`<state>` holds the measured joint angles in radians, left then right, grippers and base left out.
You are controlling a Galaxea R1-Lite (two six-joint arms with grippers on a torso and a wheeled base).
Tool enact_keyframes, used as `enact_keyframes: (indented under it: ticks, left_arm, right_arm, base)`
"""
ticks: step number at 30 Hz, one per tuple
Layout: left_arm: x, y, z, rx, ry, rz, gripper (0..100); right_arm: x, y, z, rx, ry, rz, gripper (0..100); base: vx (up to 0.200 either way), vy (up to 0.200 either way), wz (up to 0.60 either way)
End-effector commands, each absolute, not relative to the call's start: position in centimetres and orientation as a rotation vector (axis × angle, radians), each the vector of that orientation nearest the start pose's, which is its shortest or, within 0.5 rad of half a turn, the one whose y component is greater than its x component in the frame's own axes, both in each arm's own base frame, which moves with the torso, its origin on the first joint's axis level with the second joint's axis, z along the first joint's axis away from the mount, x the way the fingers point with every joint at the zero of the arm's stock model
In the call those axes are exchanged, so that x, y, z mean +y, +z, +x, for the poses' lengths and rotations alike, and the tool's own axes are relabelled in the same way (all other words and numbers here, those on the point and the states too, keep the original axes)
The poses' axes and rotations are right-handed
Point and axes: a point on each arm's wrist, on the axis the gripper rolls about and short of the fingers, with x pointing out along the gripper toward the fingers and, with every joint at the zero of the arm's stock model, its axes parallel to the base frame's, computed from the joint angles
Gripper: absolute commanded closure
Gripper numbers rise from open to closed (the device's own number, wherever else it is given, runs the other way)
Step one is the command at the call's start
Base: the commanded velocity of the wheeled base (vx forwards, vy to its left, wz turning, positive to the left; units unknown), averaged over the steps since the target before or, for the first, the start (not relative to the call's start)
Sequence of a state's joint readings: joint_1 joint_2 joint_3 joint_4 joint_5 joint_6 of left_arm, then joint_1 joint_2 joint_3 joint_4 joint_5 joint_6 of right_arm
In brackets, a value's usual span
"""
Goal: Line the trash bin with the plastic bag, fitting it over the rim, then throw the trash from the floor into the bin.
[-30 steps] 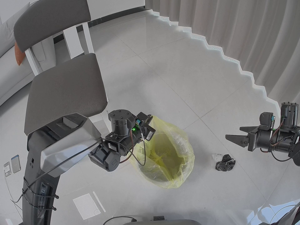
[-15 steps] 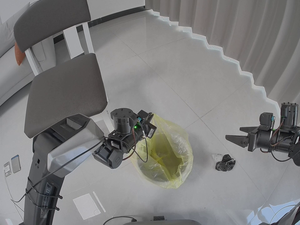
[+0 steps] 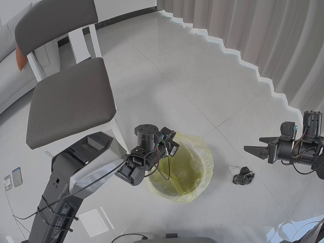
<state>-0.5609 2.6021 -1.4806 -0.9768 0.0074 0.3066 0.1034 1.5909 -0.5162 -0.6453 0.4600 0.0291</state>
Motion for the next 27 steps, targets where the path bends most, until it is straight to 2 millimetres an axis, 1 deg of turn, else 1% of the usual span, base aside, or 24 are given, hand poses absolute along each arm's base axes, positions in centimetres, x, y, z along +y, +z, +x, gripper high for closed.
enact_keyframes:
  ticks: [1, 3, 10, 15, 16, 21, 24, 27]
  left_arm:
    - [-26.6, 0.3, 42.8, 0.075, -0.566, 0.345, 100]
    - [-26.5, 0.1, 42.9, 0.080, -0.559, 0.347, 100]
    - [-26.3, 0.6, 43.1, 0.081, -0.536, 0.315, 100]
    - [-26.3, 0.4, 42.9, 0.090, -0.525, 0.322, 100]
    - [-26.4, 0.3, 42.9, 0.091, -0.527, 0.323, 0]
    - [-26.7, 0.8, 42.6, 0.079, -0.503, 0.273, 0]
    - [-26.3, 1.3, 42.0, 0.079, -0.488, 0.248, 0]
    - [-25.4, 1.9, 40.9, 0.101, -0.487, 0.255, 0]
  right_arm:
    - [3.6, 13.9, 24.4, 0.440, 0.549, 0.106, 0]
    - [3.6, 13.9, 24.4, 0.441, 0.550, 0.104, 0]
    - [3.6, 13.9, 24.4, 0.440, 0.550, 0.103, 0]
    - [3.6, 13.9, 24.4, 0.441, 0.550, 0.104, 0]
    - [3.6, 13.9, 24.4, 0.439, 0.550, 0.104, 0]
    - [3.4, 13.7, 24.7, 0.449, 0.542, 0.108, 0]
    - [3.4, 13.3, 25.1, 0.463, 0.538, 0.111, 0]
    - [3.4, 12.9, 25.4, 0.471, 0.538, 0.114, 0]
  base:
    - [0.000, 0.000, 0.00]
    - [0.000, 0.000, 0.00]
    - [0.000, 0.000, 0.00]
    - [0.000, 0.000, 0.00]
    - [0.000, 0.000, 0.00]
    - [0.000, 0.000, 0.00]
    - [0.000, 0.000, 0.00]
    - [0.000, 0.000, 0.00]
